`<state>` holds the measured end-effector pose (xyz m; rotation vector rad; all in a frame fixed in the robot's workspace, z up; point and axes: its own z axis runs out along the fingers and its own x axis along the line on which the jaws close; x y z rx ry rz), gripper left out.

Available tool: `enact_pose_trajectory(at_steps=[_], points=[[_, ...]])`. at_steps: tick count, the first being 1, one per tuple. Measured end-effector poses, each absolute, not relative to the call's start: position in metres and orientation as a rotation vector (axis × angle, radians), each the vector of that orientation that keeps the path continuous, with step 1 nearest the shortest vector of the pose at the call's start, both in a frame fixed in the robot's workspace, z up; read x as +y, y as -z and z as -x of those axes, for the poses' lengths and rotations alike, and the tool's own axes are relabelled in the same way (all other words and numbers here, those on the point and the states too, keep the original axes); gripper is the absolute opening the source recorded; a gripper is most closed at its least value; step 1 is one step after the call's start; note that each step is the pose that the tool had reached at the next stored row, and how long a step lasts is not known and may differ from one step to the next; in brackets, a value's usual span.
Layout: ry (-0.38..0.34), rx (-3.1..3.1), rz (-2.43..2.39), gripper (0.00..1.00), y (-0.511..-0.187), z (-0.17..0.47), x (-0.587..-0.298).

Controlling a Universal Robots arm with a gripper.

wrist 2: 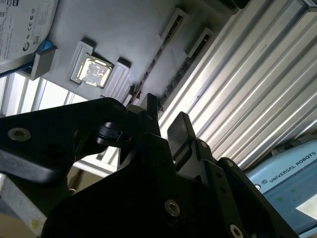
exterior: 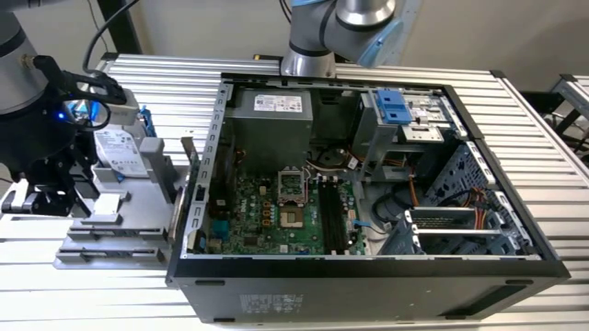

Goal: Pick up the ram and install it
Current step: 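Pick up the ram and move it above insertion slot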

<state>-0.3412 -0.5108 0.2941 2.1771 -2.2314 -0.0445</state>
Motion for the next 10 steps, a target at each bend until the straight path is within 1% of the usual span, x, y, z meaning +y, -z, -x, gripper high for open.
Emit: enact_pose_trajectory(at_steps=[10], points=[[0.046,-2.231,-2.176,1.0,-0.2894,0.3412,-0.5108]])
